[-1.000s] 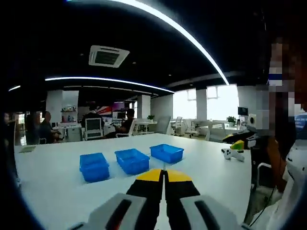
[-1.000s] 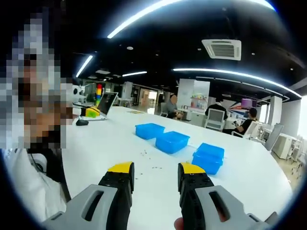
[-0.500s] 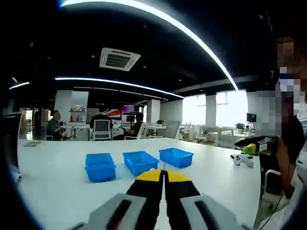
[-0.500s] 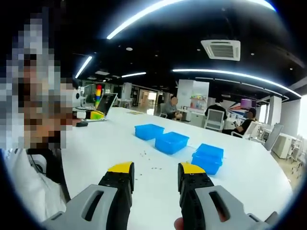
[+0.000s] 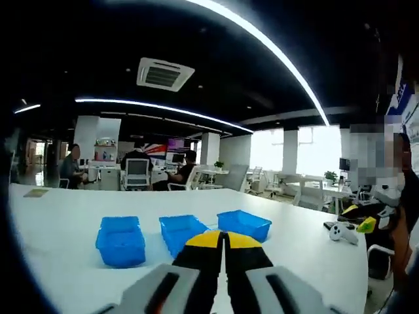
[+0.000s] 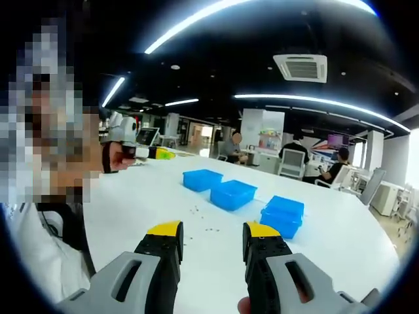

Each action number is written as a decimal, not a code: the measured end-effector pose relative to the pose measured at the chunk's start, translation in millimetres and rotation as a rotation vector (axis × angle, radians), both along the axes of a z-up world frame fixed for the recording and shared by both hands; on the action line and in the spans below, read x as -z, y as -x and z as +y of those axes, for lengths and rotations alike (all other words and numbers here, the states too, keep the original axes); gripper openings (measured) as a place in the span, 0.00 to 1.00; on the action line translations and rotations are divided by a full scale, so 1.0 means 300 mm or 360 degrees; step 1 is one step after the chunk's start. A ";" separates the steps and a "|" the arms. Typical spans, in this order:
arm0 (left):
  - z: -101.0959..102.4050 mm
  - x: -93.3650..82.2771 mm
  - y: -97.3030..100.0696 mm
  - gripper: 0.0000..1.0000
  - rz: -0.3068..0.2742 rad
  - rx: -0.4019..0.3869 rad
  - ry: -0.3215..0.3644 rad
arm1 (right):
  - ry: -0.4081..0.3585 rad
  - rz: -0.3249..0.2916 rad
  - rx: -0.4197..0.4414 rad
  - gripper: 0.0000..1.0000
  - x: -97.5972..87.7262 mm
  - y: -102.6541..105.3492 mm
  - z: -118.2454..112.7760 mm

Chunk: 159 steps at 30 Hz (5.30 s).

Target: Pick up the resistors one by one and place each resistor into its matching bin, sorting the parts by color and model until every resistor is separated into the correct bin for its type

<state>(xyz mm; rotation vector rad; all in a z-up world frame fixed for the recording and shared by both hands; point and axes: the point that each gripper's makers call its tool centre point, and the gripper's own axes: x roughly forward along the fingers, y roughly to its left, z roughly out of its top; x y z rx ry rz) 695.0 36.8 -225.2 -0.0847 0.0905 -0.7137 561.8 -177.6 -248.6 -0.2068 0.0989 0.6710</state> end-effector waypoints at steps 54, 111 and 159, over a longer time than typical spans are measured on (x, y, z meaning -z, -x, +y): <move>0.053 0.014 -0.144 0.46 -0.0048 -0.0090 -0.0183 | -0.0004 -0.0020 0.0005 0.38 -0.005 0.018 0.004; 0.013 0.273 -0.030 0.20 0.0086 0.0491 -0.1108 | 0.0004 0.0004 0.0004 0.38 0.012 0.006 -0.004; -0.091 0.553 -0.237 0.17 0.0660 0.1021 -0.1758 | -0.0018 0.0004 -0.0006 0.38 0.016 0.008 -0.012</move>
